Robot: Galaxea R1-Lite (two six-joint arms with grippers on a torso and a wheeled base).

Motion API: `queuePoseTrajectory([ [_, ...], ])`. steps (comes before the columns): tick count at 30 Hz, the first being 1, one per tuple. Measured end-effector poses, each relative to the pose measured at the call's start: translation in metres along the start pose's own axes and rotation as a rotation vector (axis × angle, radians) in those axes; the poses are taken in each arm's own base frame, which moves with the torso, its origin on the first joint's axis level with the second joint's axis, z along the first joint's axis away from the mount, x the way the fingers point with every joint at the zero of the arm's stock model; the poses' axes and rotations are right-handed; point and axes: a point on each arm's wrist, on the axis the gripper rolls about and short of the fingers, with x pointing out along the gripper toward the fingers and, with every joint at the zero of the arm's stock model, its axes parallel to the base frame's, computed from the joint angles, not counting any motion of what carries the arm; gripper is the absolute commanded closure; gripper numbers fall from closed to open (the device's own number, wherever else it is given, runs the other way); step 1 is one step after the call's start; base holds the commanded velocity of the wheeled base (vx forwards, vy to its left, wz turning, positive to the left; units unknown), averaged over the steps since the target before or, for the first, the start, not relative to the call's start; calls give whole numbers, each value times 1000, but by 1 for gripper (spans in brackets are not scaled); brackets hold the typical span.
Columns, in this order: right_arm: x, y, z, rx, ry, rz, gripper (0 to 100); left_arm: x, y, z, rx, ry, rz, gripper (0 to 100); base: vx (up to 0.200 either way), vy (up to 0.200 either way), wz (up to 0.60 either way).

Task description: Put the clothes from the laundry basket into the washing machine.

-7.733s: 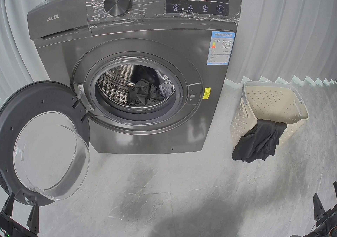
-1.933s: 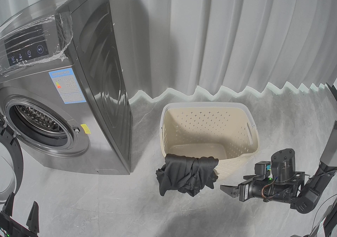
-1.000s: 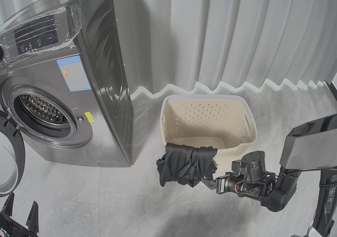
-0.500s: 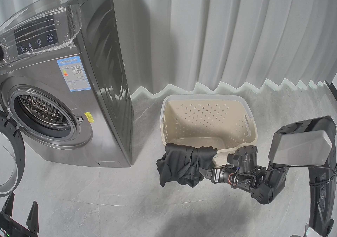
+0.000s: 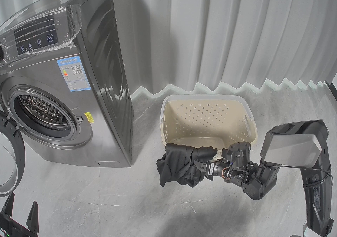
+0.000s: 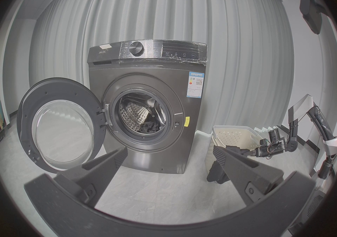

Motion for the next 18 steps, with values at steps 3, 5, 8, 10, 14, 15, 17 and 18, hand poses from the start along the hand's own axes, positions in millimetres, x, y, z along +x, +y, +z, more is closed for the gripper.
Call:
queuePoseTrajectory([
  [3, 4, -1, 1, 2, -8, -1, 0, 0, 0, 0, 0, 0, 0, 0, 0, 0, 0],
  [5, 6, -2, 1, 3, -13, 0, 0, 0, 0, 0, 0, 0, 0, 0, 0, 0, 0],
  [8, 10, -3, 3, 5, -24, -1, 0, 0, 0, 0, 0, 0, 0, 0, 0, 0, 0],
  [10, 13, -4, 3, 6, -27, -2, 0, 0, 0, 0, 0, 0, -1, 0, 0, 0, 0],
  [14, 17, -7, 5, 10, -40, -8, 0, 0, 0, 0, 0, 1, -1, 0, 0, 0, 0],
  [15, 18, -8, 5, 11, -41, -10, 0, 0, 0, 0, 0, 1, -1, 0, 0, 0, 0],
  [17, 20, -10, 5, 12, -44, -13, 0, 0, 0, 0, 0, 1, -1, 0, 0, 0, 0],
  [18, 22, -11, 5, 13, -45, -13, 0, 0, 0, 0, 0, 1, -1, 0, 0, 0, 0],
])
